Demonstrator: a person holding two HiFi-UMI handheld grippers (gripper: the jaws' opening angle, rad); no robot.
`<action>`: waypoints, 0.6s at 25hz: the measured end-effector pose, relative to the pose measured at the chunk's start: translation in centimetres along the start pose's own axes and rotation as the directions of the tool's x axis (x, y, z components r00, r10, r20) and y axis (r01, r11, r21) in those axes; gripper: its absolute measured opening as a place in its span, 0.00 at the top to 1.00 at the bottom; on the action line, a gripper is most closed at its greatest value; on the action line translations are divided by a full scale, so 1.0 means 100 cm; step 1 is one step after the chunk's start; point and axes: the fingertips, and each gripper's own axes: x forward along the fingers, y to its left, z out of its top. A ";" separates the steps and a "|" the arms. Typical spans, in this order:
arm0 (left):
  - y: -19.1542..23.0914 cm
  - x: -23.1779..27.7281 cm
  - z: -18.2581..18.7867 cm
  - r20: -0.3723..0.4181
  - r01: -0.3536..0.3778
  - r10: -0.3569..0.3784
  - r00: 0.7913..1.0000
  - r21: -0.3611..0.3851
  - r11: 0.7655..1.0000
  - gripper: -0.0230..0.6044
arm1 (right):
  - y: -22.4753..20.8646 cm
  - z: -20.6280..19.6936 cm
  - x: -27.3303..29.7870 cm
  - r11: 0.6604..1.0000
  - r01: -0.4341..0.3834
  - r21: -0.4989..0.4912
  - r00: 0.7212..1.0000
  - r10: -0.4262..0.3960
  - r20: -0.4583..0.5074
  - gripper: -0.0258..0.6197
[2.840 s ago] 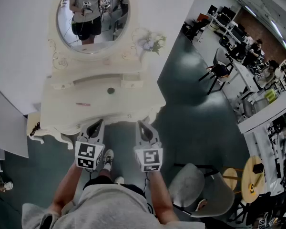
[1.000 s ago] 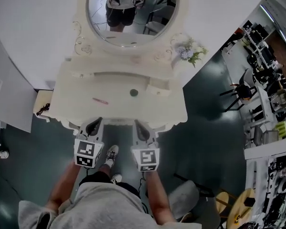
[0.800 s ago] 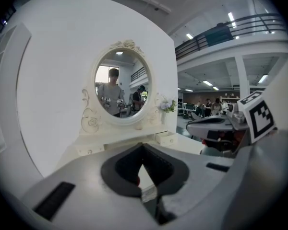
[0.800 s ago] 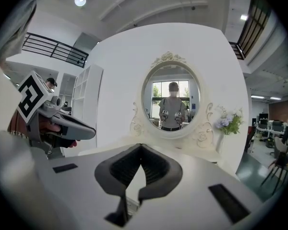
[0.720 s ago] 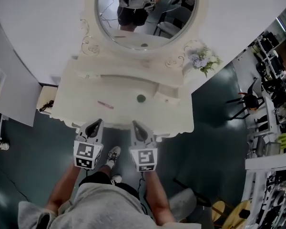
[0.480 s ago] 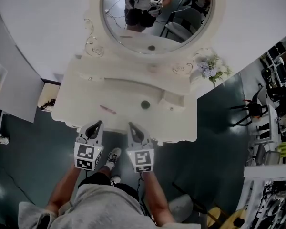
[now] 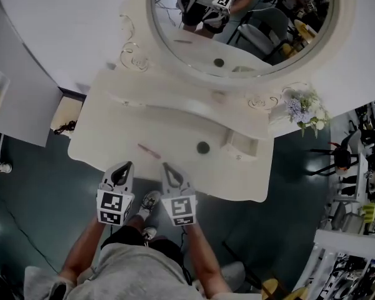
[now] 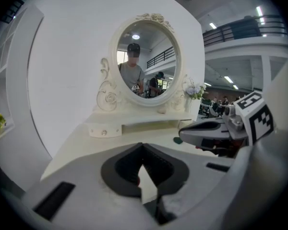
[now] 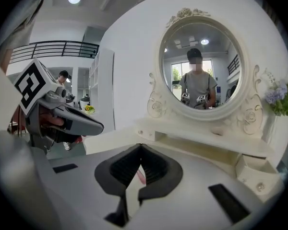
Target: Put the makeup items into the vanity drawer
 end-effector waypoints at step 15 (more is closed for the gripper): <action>0.034 0.042 -0.038 -0.112 -0.041 0.035 0.993 -0.053 0.998 0.96 | 0.015 -0.066 0.098 0.963 -0.269 -0.033 0.924 0.248 -0.292 0.66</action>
